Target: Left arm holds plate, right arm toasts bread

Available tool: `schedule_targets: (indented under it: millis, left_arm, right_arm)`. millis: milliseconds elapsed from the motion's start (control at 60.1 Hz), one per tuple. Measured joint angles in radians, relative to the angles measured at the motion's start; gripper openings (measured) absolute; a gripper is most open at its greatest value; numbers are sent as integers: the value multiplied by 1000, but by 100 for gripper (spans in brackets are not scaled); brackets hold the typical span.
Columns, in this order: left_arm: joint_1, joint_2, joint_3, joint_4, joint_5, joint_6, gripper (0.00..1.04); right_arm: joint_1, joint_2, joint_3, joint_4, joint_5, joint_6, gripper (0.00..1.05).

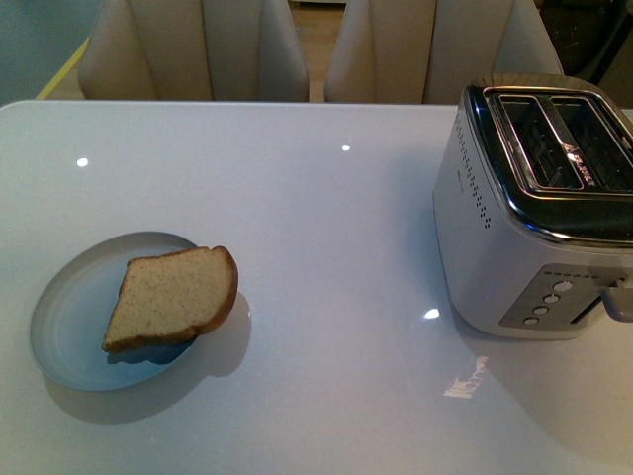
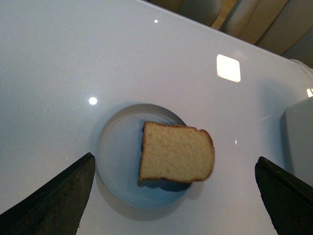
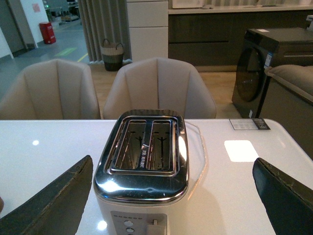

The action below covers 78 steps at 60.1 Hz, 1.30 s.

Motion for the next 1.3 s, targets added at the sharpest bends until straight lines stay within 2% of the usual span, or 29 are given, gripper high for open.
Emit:
schedule_targets:
  millis: [133, 233, 399, 882, 1298]
  left_arm:
    - [1, 314, 143, 51, 16, 36, 97]
    - [2, 493, 228, 43, -17, 55, 97]
    - [5, 661, 289, 20, -30, 68, 97]
    - [7, 897, 437, -36, -97, 102, 97]
    - [-45, 957, 491, -65, -143, 122, 97]
  right_arm:
    - [0, 0, 0, 0, 0, 0, 96]
    - [0, 0, 0, 0, 0, 0, 96]
    - [0, 0, 0, 0, 0, 0, 96]
    - [0, 0, 0, 0, 0, 0, 96]
    - [0, 0, 0, 0, 0, 0, 96]
